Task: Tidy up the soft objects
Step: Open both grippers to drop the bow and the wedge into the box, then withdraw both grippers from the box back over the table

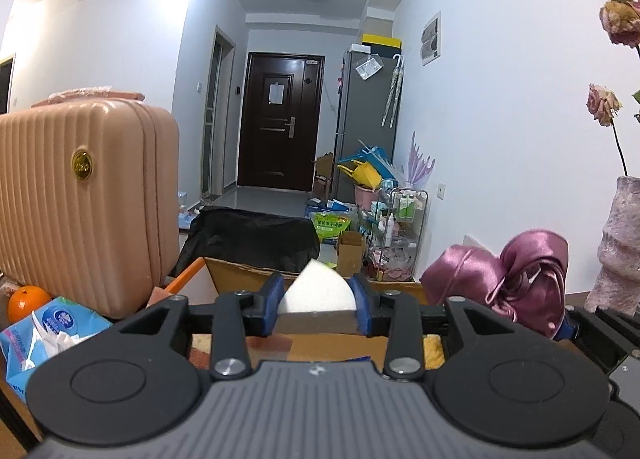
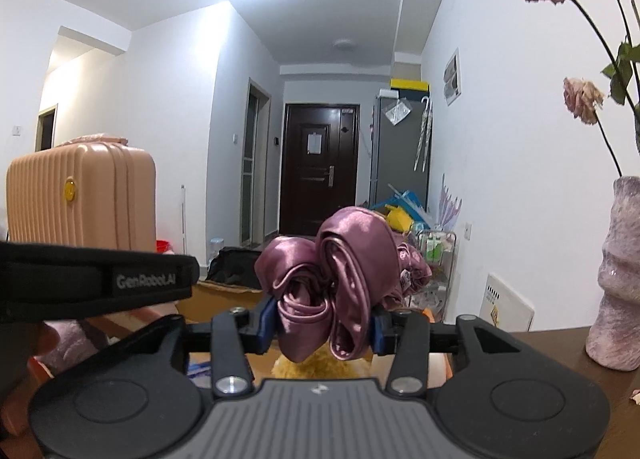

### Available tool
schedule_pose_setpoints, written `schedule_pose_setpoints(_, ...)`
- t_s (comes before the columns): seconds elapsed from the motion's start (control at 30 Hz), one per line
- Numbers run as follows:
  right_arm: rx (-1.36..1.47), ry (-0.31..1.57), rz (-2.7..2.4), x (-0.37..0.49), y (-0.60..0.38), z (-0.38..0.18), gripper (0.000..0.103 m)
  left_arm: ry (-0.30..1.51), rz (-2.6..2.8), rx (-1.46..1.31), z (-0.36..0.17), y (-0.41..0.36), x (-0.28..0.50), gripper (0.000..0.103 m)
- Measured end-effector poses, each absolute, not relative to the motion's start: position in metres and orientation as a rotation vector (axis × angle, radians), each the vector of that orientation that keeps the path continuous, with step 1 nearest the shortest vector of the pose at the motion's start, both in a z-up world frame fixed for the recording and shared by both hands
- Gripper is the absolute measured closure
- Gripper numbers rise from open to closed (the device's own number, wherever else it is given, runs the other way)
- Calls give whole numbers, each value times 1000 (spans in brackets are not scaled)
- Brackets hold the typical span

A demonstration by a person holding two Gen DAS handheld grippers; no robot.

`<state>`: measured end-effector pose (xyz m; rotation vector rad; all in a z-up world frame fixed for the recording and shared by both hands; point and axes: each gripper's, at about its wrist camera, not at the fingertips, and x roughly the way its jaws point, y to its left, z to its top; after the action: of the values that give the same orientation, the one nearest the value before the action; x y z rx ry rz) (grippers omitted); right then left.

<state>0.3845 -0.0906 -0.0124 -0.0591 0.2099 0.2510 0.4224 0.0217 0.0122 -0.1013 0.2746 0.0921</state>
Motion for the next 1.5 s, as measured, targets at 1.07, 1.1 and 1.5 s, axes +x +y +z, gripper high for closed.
schedule_pose_setpoints(1.07, -40, 230, 187, 335, -118, 4, 0, 172, 119, -116, 35, 36, 365, 0)
schedule_pose_setpoints(1.1, -37, 232, 184, 330, -120, 6, 0, 170, 119, -113, 36, 37, 361, 0)
schedule_pose_setpoints(1.5, -6, 252, 157, 259, -150, 24, 0, 160, 101, -82, 42, 39, 293, 0)
